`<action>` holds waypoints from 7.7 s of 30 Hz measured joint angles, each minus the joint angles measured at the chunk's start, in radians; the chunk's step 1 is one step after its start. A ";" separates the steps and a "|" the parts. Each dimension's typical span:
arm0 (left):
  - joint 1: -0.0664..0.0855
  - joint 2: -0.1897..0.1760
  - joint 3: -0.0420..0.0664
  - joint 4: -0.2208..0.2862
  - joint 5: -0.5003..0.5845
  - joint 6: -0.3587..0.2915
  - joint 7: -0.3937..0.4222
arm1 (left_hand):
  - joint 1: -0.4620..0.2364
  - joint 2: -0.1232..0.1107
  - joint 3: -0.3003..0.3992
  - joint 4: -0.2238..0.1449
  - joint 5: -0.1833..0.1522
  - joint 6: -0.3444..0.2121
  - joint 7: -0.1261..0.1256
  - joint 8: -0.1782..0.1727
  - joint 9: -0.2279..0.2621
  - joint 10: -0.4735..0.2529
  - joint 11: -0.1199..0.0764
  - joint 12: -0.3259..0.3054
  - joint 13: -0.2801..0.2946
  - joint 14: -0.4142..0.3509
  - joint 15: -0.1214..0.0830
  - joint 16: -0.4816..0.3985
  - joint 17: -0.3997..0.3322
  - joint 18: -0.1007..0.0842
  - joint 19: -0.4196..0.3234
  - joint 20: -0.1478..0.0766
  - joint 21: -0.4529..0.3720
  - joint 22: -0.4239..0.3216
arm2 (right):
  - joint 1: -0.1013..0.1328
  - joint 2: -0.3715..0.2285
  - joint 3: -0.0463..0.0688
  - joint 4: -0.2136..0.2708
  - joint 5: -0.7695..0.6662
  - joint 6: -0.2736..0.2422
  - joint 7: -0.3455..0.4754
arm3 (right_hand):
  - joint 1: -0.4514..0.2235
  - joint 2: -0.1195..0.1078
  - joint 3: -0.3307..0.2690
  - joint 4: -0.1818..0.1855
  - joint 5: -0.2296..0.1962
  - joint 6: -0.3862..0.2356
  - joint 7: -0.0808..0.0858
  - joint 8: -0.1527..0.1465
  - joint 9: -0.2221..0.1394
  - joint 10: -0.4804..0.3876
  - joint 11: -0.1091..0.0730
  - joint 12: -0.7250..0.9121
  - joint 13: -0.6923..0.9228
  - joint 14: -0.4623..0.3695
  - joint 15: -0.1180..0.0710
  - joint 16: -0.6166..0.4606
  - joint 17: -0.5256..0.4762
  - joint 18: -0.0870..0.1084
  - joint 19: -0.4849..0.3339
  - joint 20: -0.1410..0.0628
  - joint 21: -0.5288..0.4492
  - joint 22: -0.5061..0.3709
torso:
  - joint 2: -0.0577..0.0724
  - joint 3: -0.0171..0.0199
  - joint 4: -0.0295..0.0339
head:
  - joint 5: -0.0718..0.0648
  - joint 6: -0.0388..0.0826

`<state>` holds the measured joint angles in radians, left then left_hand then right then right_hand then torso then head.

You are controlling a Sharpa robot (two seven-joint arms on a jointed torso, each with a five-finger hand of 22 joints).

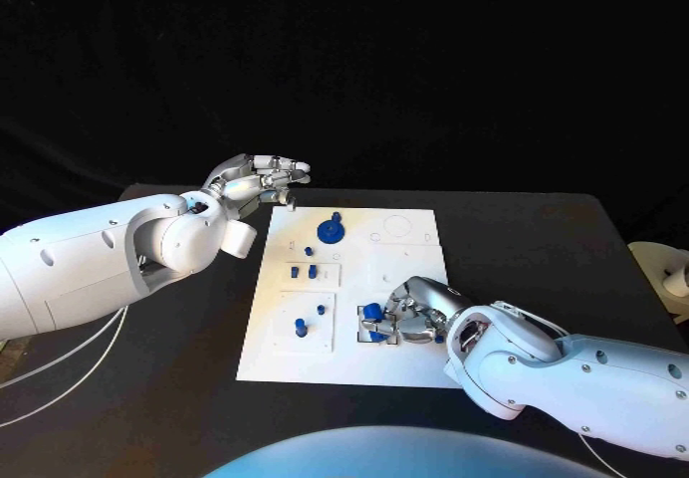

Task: Assemble the parts on the task board

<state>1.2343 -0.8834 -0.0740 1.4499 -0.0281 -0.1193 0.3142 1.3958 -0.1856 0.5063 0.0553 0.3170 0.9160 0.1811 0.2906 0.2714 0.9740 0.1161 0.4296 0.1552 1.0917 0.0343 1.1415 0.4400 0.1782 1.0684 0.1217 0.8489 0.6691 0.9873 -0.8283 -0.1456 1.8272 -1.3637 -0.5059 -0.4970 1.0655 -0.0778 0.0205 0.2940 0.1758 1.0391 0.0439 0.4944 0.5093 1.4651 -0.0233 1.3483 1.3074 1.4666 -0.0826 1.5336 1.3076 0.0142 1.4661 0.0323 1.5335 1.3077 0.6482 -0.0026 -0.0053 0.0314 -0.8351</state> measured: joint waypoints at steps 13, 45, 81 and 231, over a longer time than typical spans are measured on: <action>0.000 0.000 0.000 -0.002 0.000 0.001 -0.003 | 0.000 0.000 0.000 0.006 0.000 -0.003 -0.003 0.000 0.000 -0.004 -0.004 0.000 0.000 0.000 0.000 0.004 -0.001 0.000 0.000 0.000 0.000 -0.001 | 0.000 0.008 0.000 -0.010 -0.023 -0.006 -0.005 | -0.093 -0.018 -0.132 0.004 -0.118 -0.016 0.008 0.009 0.005 -0.004 0.004 -0.032 0.000 0.000 0.000 0.000 0.000 0.000 0.000 0.000 -0.018 0.000 | 0.000 0.0001 -0.0006 | 0.001 -0.001; 0.000 0.000 -0.002 -0.005 0.000 0.005 -0.008 | -0.004 0.004 0.000 0.005 0.000 -0.006 0.001 0.004 0.000 -0.004 -0.004 0.006 0.001 0.000 0.000 0.004 -0.001 0.000 0.000 0.000 0.000 -0.002 | 0.000 -0.036 0.000 0.053 -0.060 -0.026 0.042 | 0.188 0.037 -0.096 -0.023 -0.006 -0.026 0.004 0.016 0.006 0.000 0.000 -0.022 0.003 0.000 0.000 0.004 0.000 0.000 0.000 0.000 0.006 0.000 | 0.000 0.0011 -0.0006 | 0.004 -0.005; 0.000 -0.007 -0.002 -0.005 0.000 0.007 -0.014 | -0.004 0.004 0.003 0.008 0.000 -0.006 0.001 0.004 0.000 -0.007 0.000 0.006 0.001 0.000 0.000 0.004 -0.002 0.000 0.000 0.000 -0.004 -0.003 | 0.000 -0.044 0.000 0.033 -0.100 0.014 0.039 | 0.285 0.048 -0.071 -0.004 -0.068 -0.016 -0.006 0.016 -0.003 -0.002 -0.005 -0.008 0.022 0.000 -0.007 0.004 0.000 0.000 0.000 -0.007 0.014 0.000 | 0.000 0.0021 -0.0014 | 0.007 -0.010; 0.000 -0.010 -0.006 0.001 0.000 0.021 -0.036 | -0.008 0.008 0.003 0.014 0.000 -0.013 0.001 0.008 0.000 -0.014 0.000 0.015 0.002 0.000 0.000 0.008 -0.005 0.000 0.000 0.000 -0.008 -0.006 | -0.018 -0.030 0.000 -0.003 -0.012 0.018 -0.036 | -0.008 -0.120 0.376 -0.002 0.150 0.013 -0.003 -0.042 0.035 0.001 -0.002 -0.020 0.000 -0.002 0.002 0.010 0.000 0.000 0.000 -0.007 0.029 0.000 | 0.000 0.0079 -0.0136 | -0.013 -0.017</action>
<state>1.2341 -0.8937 -0.0802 1.4505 -0.0281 -0.0982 0.2779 1.3880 -0.1776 0.5092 0.0690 0.3170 0.9027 0.1821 0.2987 0.2713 0.9595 0.1162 0.4451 0.1572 1.0917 0.0343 1.1493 0.4350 0.1782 1.0684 0.1217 0.8407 0.6629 0.9694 -0.8580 -0.1457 1.8246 -1.3757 -0.4881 -0.5327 1.0574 -0.1976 0.3962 0.2925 0.3254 1.0525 0.0413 0.4524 0.5447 1.4665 -0.0249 1.3284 1.3077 1.4648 -0.0807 1.5435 1.3073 0.0144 1.4660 0.0252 1.5622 1.3078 0.6481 0.0053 -0.0189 0.0185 -0.8516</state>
